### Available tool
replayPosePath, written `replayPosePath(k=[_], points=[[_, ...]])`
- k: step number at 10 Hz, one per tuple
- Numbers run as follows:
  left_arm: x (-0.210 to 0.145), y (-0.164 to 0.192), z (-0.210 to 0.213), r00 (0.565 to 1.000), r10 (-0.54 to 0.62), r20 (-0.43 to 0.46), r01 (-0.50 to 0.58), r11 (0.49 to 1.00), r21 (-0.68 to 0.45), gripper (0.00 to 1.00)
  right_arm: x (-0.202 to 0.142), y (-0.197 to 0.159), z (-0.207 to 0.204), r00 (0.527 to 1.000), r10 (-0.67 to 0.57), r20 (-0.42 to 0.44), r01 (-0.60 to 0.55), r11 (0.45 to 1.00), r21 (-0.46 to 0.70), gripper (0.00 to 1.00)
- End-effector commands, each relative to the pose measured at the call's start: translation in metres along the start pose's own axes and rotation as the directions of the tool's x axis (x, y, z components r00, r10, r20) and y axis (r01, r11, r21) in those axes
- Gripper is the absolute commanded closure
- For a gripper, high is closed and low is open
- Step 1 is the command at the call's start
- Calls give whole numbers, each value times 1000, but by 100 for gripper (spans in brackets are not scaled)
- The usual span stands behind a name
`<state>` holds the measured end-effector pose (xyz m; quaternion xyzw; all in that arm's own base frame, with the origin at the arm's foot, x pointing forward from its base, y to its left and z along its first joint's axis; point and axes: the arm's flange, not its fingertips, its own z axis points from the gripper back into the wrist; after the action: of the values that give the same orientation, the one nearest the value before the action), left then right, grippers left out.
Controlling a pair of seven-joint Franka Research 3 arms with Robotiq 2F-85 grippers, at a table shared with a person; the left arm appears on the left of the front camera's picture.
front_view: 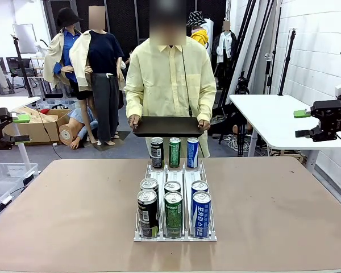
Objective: Retrieve and hand over the desired beverage to the person.
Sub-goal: Pick up a can of the same type that the person held from the Automatic Can Dispenser.
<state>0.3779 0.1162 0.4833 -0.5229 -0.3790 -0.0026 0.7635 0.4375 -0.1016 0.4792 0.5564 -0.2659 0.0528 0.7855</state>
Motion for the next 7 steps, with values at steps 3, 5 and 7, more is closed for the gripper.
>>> replayPosePath(k=[3, 5, 7], points=[[0, 0, 1, 1000, 6, 2, -6, 1000, 1, 0, 1, 1, 0, 1000, -3, -4, 3, 1000, 10, 0], [0, 0, 0, 1000, 0, 0, 0, 1000, 0, 0, 1, 1, 0, 1000, -3, -4, 3, 1000, 10, 0], [4, -43, -20, 992, -37, -117, 36, 999, -15, 0, 1, 1, 0, 1000, -3, -4, 3, 1000, 10, 0]])
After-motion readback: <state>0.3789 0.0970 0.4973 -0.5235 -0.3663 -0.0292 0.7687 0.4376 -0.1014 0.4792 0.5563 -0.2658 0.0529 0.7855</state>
